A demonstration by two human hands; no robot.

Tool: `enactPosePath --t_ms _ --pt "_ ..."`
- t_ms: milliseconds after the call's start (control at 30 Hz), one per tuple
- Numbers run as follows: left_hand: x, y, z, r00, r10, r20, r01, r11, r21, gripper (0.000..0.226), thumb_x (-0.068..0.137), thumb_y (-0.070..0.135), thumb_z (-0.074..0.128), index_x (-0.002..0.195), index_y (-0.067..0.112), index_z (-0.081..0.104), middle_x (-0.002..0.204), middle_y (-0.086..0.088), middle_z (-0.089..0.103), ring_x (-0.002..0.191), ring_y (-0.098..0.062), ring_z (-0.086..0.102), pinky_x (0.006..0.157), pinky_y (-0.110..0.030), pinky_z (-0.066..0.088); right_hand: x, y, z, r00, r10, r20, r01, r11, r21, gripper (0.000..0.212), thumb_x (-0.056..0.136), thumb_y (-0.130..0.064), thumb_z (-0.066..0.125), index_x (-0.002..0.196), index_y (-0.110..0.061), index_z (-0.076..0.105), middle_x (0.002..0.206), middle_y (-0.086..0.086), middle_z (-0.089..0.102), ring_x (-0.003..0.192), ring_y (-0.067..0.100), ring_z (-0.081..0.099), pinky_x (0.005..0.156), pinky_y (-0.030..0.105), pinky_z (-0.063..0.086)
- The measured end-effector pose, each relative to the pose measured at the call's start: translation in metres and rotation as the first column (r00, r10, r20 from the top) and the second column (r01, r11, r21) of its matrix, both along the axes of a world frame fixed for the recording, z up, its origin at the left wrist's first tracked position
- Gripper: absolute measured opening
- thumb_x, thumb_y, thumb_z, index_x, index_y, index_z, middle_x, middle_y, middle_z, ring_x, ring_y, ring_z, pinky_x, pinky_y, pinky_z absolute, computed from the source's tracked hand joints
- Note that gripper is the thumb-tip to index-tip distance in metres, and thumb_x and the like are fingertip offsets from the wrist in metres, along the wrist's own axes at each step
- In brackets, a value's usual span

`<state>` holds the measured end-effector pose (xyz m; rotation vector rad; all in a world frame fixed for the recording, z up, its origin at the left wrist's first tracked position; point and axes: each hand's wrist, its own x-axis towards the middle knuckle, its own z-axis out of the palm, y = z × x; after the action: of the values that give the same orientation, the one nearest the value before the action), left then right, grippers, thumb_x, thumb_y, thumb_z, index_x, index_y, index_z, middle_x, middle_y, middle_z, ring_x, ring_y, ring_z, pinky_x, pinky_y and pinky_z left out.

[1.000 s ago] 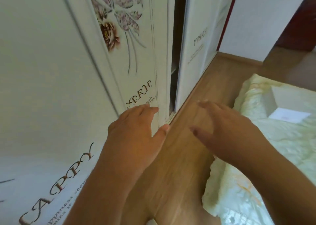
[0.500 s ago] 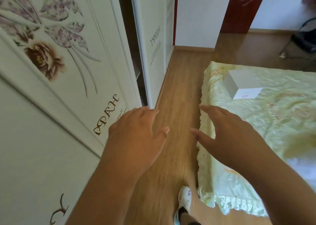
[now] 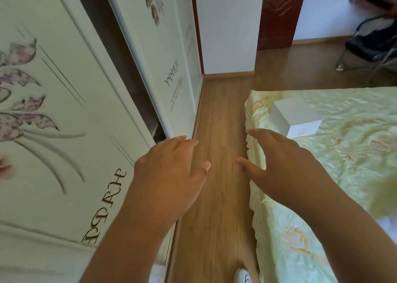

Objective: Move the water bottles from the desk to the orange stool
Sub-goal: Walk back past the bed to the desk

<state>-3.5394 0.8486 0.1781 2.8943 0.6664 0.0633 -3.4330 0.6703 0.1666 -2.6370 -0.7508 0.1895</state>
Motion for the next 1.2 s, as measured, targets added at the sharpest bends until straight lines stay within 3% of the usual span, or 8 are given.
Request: enactPosePath --t_ms 600,1200 --pt "0.159 0.026 -0.011 0.996 -0.077 -0.052 0.073 0.995 -0.07 0.061 0.097 0.069 0.037 0.153 0.045 0.028 0.163 0.019 0.027 0.149 -0.01 0.027 0.119 -0.044 0.028 0.144 0.016 0.001 0.997 -0.075 0.01 0.076 0.994 -0.084 0.074 0.09 -0.072 0.04 0.154 -0.038 0.023 0.158 -0.016 0.034 0.14 0.014 0.043 0.111 0.042 0.038" --pt "0.355 0.198 -0.011 0.977 -0.214 -0.018 0.211 0.974 -0.086 0.06 0.098 0.066 0.037 0.153 0.044 0.028 0.163 0.017 0.027 0.15 -0.011 0.025 0.117 -0.043 0.028 0.311 0.169 0.013 0.979 -0.201 0.038 0.204 0.971 -0.124 0.074 0.089 -0.07 0.044 0.154 -0.037 0.026 0.159 -0.014 0.034 0.141 0.015 0.041 0.111 0.04 0.037"
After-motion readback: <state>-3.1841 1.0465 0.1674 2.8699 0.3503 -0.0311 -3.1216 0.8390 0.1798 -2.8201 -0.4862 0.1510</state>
